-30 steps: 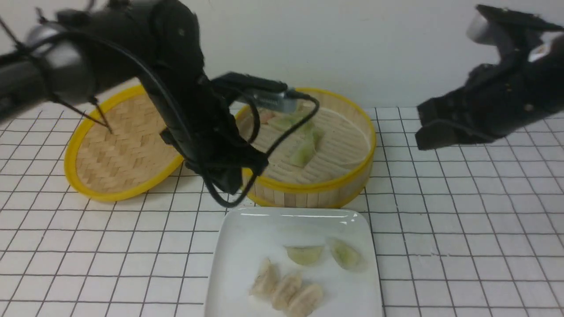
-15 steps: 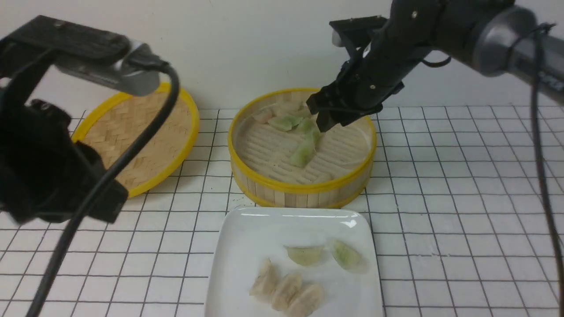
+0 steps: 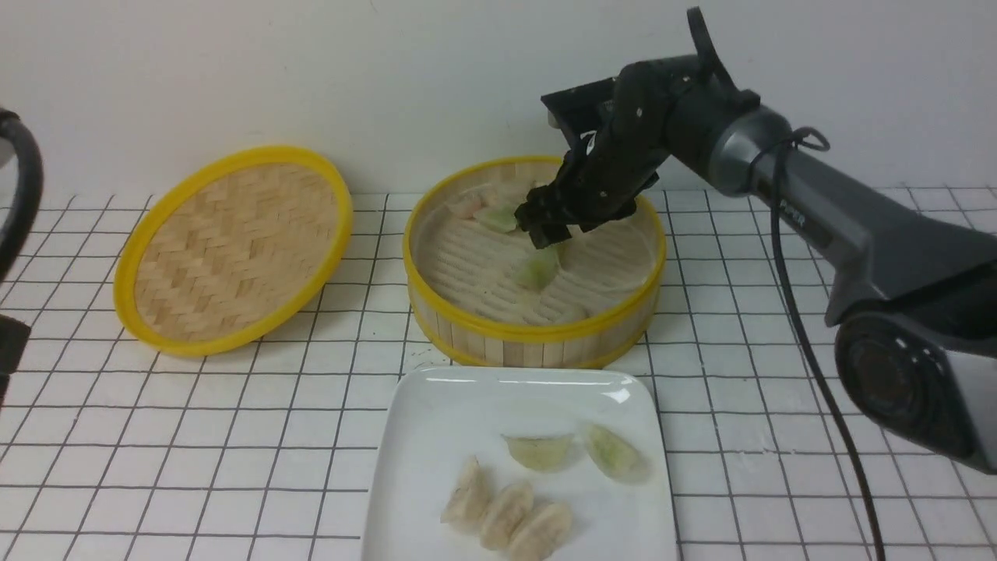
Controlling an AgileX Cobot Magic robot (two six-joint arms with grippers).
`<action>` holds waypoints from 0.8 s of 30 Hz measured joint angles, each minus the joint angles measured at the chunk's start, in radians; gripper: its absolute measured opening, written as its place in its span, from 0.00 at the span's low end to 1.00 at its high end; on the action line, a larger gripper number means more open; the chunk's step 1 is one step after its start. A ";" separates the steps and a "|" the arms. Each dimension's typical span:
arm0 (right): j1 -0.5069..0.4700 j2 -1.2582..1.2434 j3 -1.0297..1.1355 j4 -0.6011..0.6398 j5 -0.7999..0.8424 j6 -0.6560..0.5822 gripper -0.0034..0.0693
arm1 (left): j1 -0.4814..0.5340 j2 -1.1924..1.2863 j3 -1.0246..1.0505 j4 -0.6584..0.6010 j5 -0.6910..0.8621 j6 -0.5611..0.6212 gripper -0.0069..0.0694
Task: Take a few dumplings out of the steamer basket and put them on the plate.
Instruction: Use the right arm to grab a dumpling from inside the steamer
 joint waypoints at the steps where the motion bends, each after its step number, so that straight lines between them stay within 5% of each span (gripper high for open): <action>1: -0.001 0.010 -0.001 0.001 -0.013 0.007 0.68 | 0.000 -0.002 0.000 0.003 0.000 -0.004 0.08; 6: -0.008 0.032 -0.006 0.011 -0.035 0.054 0.66 | 0.000 -0.004 0.001 0.006 0.000 -0.012 0.08; 10: -0.008 0.033 -0.015 0.014 -0.007 0.063 0.53 | 0.000 -0.004 0.001 0.007 0.000 -0.013 0.08; 11: -0.008 0.036 -0.033 0.014 0.034 0.064 0.33 | 0.000 -0.004 0.001 0.007 0.000 -0.013 0.08; 12: -0.008 0.037 -0.045 0.015 0.060 0.066 0.28 | 0.000 -0.004 0.001 0.007 0.001 -0.013 0.08; 19: -0.008 -0.003 -0.143 0.034 0.202 0.072 0.31 | 0.000 -0.005 0.002 0.007 0.002 -0.013 0.08; 24: -0.007 -0.179 -0.008 0.127 0.203 0.071 0.31 | 0.000 -0.006 0.002 0.006 0.005 -0.013 0.08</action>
